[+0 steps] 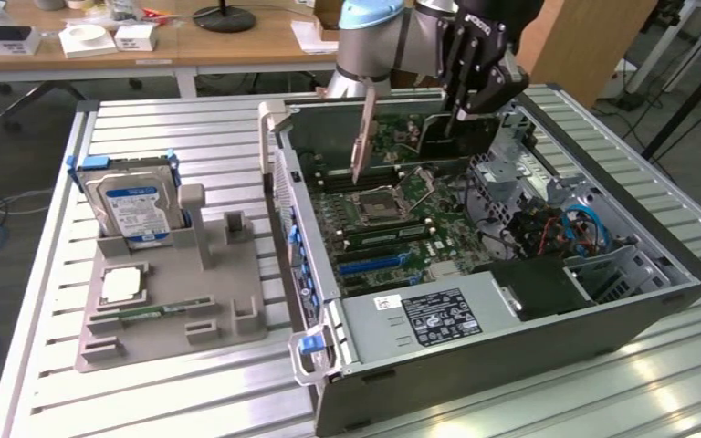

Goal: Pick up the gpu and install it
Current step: 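Insert the gpu into the slot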

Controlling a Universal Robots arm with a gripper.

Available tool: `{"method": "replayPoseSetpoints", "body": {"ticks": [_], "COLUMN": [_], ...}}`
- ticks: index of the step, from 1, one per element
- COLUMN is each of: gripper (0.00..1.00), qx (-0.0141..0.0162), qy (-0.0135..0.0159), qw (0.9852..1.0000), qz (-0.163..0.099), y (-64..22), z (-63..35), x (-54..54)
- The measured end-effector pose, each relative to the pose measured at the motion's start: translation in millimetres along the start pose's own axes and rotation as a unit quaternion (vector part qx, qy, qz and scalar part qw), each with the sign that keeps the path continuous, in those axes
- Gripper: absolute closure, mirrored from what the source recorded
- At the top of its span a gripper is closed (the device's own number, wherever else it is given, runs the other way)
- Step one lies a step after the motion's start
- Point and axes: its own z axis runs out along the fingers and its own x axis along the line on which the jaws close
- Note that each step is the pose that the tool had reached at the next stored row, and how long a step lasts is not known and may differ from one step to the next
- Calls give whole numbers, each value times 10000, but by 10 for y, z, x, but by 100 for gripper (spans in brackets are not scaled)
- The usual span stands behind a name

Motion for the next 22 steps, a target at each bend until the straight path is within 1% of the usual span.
{"method": "replayPoseSetpoints", "body": {"ticks": [4, 9, 12, 16, 22], "gripper": [74, 74, 74, 74, 74], "qx": [9, 12, 31, 33, 33], "qy": [0, 0, -18, -20, -19], "qw": [10000, 10000, 10000, 10000, 10000], "qz": [0, 0, 0, -1, 0], "y": [3, 4, 6, 6, 6], "z": [28, 29, 36, 41, 115], "x": [0, 0, -4, -4, -5]}}
